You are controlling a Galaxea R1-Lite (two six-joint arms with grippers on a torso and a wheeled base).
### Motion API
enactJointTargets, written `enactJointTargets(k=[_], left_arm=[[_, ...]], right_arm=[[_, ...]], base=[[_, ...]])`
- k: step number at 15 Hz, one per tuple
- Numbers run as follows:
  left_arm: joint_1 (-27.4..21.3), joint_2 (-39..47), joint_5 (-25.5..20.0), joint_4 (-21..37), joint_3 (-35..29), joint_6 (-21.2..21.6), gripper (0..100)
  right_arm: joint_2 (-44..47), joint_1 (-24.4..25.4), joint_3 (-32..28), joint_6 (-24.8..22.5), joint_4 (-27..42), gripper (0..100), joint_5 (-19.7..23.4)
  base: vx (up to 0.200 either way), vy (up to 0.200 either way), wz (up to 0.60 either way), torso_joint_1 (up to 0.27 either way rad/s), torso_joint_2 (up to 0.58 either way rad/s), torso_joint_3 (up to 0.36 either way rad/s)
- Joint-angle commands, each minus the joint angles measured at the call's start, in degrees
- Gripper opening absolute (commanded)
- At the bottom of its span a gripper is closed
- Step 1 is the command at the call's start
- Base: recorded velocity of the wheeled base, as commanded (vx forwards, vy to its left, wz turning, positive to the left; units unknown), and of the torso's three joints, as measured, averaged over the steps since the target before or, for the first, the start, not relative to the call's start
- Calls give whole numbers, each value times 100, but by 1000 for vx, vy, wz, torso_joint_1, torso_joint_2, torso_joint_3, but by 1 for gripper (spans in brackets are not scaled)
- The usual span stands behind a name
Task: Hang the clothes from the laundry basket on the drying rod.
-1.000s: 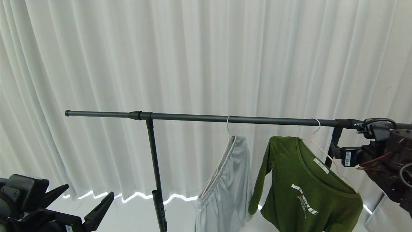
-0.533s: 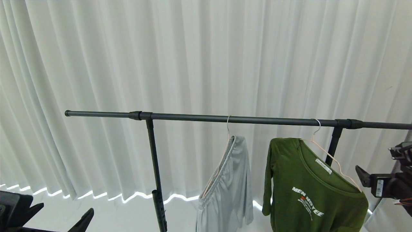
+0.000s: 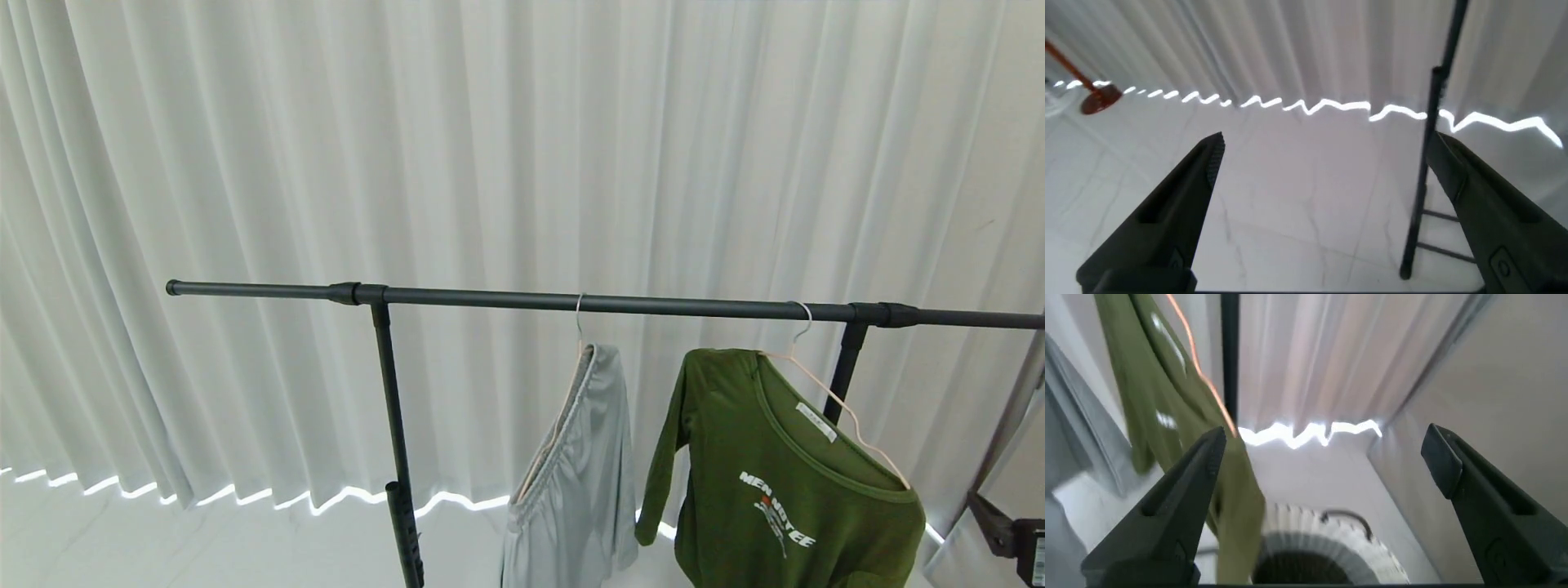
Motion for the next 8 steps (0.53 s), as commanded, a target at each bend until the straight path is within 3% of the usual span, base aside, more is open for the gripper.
enactJointTargets(k=[1,3,5,7,8], left_arm=[[586,-922,73,159,-59,-27,100],[1087,-1019,64,159,-59,-27,100],[1245,-1212,55,159,-50,-107,100],[1245,-1230,-59,150,-15,-590,100],[1245,-1230,-419,150,2,-695,100]], right_arm=[[-1411,0,-145,-25,1413,100,6],[-2421,0,-620,10,3382,100,15],[-3256,-9,-1033,28,4972,100,24],[-4206,-53,-1129,115,6036,100,24],[-4540,-211,-1129,203,6300,100,24]], base=[[0,0,0,0,0,0],[0,0,0,0,0,0],[0,0,0,0,0,0],[0,0,0,0,0,0],[0,0,0,0,0,0]])
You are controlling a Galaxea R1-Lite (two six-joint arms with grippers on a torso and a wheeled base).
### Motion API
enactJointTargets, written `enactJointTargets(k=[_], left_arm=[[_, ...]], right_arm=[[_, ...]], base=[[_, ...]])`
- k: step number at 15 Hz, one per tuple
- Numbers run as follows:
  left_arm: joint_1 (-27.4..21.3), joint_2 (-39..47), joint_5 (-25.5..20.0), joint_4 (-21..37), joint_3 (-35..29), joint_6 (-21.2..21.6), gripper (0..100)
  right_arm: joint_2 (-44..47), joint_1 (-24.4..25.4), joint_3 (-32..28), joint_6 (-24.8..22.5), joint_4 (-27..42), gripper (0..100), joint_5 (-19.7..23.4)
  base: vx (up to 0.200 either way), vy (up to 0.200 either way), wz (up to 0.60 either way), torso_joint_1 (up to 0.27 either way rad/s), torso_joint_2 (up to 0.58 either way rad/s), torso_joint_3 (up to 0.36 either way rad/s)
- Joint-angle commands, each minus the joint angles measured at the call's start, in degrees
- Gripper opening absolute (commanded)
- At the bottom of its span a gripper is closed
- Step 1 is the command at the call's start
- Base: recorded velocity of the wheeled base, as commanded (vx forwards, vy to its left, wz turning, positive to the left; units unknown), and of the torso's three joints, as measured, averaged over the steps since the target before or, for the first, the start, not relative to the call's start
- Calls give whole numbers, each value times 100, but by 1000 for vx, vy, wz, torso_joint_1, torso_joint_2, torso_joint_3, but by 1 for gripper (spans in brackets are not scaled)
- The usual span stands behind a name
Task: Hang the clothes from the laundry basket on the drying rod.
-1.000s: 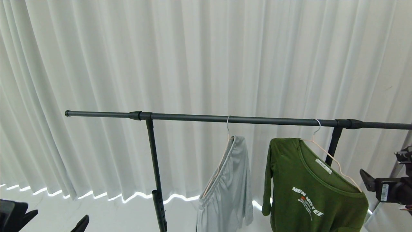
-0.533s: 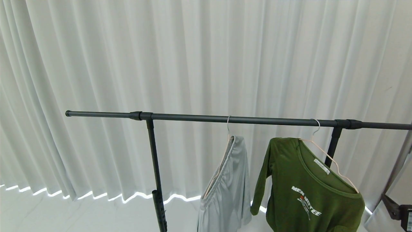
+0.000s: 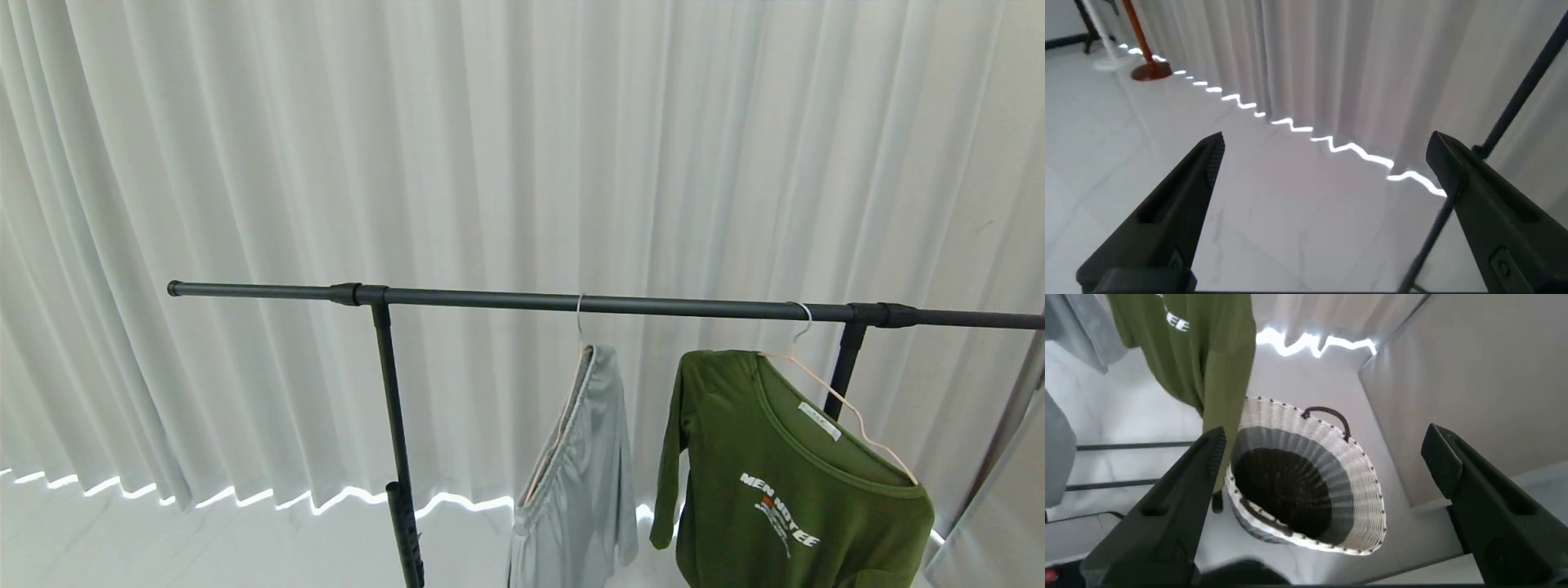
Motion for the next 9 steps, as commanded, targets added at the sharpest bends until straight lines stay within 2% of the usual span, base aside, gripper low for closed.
enactJointTargets(k=[1,2,3,4,5,7,9], left_arm=[[22,-83,-563,-18,33,-79,100],[22,-74,-1003,-18,33,-53,100],[22,-74,-1117,-18,33,-53,100],[4,-74,-1996,-10,15,-9,100],[-14,-74,-2356,-10,15,9,100],[-14,-74,-2497,-18,24,9,100],[-14,-74,-2497,-27,33,18,100]], right_arm=[[-1492,-398,-198,155,843,100,2],[-1721,-679,-180,190,975,100,2],[-1765,-732,-180,208,993,100,2],[-2116,-1031,-180,322,1001,100,2],[-2398,-1101,-180,339,1001,100,11],[-2494,-1101,-84,524,826,100,11],[-2494,-1101,-31,717,729,100,591]], base=[[0,0,0,0,0,0],[0,0,0,0,0,0],[0,0,0,0,0,0],[0,0,0,0,0,0],[0,0,0,0,0,0],[0,0,0,0,0,0],[0,0,0,0,0,0]])
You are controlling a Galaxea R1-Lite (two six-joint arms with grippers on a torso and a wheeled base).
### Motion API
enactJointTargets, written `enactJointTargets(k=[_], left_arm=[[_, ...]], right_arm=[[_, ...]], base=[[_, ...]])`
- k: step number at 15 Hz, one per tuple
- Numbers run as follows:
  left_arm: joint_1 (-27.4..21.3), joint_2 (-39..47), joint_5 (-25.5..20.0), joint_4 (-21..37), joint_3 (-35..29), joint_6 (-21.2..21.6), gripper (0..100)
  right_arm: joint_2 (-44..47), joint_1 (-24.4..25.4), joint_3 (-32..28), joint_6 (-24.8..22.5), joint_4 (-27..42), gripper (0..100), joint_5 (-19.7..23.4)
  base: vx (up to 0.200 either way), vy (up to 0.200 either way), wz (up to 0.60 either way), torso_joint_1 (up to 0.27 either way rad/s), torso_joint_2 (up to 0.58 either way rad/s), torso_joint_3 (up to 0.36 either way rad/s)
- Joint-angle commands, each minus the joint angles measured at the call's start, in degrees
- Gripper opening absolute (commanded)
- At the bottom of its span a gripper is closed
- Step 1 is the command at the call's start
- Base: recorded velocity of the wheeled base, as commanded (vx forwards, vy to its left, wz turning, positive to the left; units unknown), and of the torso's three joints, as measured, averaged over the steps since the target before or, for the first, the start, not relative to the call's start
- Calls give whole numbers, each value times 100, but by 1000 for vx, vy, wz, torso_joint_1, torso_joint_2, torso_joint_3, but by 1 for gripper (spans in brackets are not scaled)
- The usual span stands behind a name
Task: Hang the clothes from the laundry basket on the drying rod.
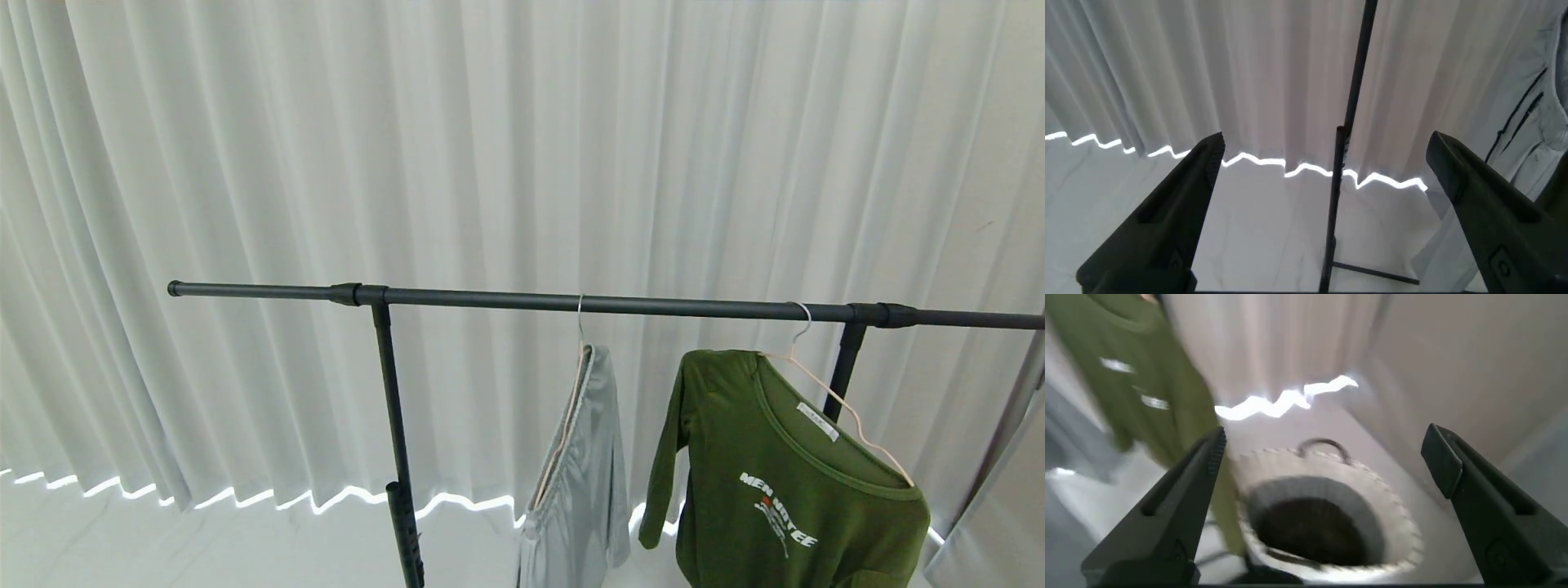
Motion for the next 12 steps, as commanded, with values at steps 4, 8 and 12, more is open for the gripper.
enactJointTargets(k=[4,8,12], left_arm=[[-76,11,-467,-18,14,233,100],[-76,11,-107,-958,462,-180,100],[-67,11,25,-1011,462,-268,100]], right_arm=[[-140,-25,804,-367,-1597,100,867],[-140,-25,989,-499,-1799,100,1175],[-140,-16,989,-174,-1807,100,1157]], base=[[0,0,0,0,0,0],[0,0,0,0,0,0],[0,0,0,0,0,0]])
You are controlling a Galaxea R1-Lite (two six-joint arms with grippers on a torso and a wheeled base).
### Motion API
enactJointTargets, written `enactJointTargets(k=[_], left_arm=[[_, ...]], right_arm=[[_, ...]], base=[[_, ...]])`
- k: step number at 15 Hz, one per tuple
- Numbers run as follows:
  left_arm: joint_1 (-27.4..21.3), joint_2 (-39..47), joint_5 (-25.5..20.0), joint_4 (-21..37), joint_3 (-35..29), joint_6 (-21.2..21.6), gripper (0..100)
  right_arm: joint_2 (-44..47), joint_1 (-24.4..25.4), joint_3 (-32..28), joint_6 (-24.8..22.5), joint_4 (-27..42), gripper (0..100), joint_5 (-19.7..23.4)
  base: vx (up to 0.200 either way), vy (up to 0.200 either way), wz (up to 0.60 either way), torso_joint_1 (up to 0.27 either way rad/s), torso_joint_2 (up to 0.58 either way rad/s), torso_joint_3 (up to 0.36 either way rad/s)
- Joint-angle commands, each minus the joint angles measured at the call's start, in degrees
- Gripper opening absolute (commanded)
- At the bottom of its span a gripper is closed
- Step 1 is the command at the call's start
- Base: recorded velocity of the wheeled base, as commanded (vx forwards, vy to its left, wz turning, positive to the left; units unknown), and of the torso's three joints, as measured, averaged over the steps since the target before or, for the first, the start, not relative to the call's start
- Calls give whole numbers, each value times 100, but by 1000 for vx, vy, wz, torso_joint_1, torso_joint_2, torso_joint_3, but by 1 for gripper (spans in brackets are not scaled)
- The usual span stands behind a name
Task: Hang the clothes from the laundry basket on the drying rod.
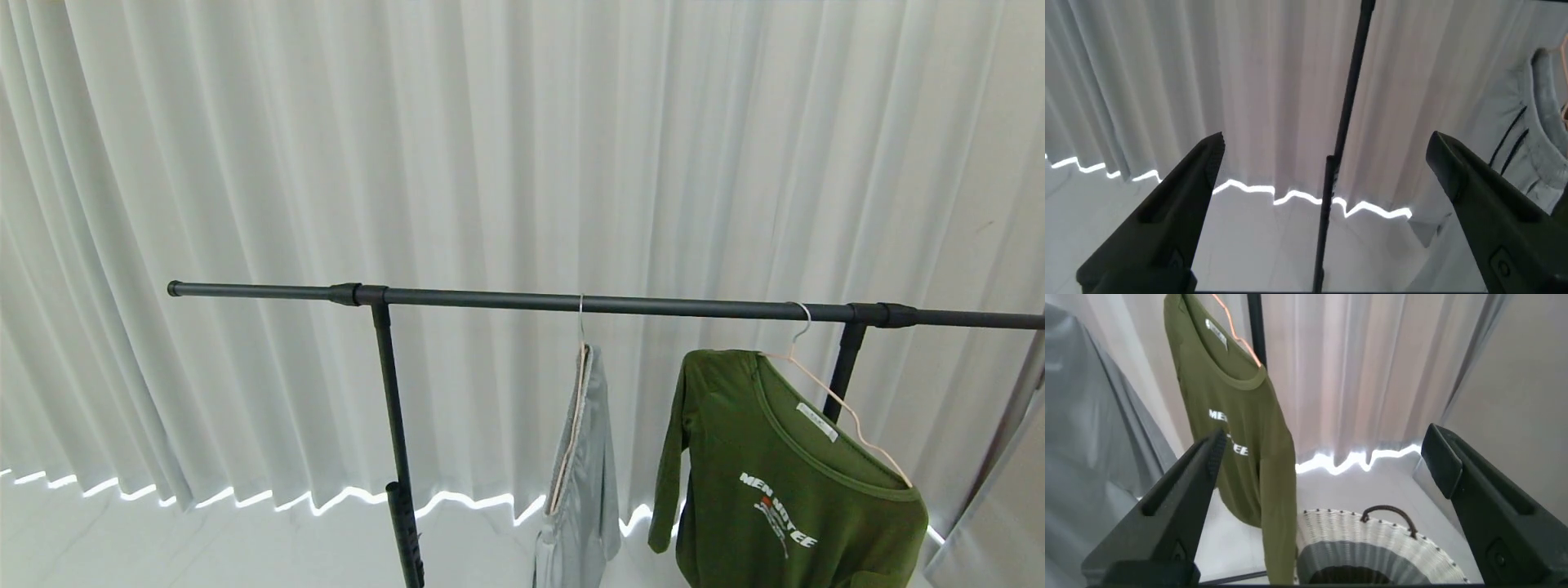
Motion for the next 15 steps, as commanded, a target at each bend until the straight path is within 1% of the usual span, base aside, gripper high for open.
enactJointTargets(k=[1,2,3,4,5,7,15], left_arm=[[1,16,141,-8,13,-33,100],[1,16,590,-8,13,-147,100],[10,16,836,-17,13,-217,100],[1,16,888,-17,13,-217,100],[10,16,1047,27,13,-164,100],[10,16,1055,150,13,-156,100],[1,16,1047,185,13,-182,100]], right_arm=[[33,4,5,21,30,100,0],[33,4,5,12,30,100,0],[33,4,5,12,30,100,0],[33,4,5,39,30,100,0],[33,4,5,39,30,100,0],[33,4,5,153,30,100,-17],[33,4,5,144,30,100,-17]], base=[[0,0,0,0,0,0],[0,0,0,0,0,0],[0,0,0,0,0,0],[0,0,0,0,0,0],[0,0,0,0,0,0],[0,0,0,0,0,0],[0,0,0,0,0,0]])
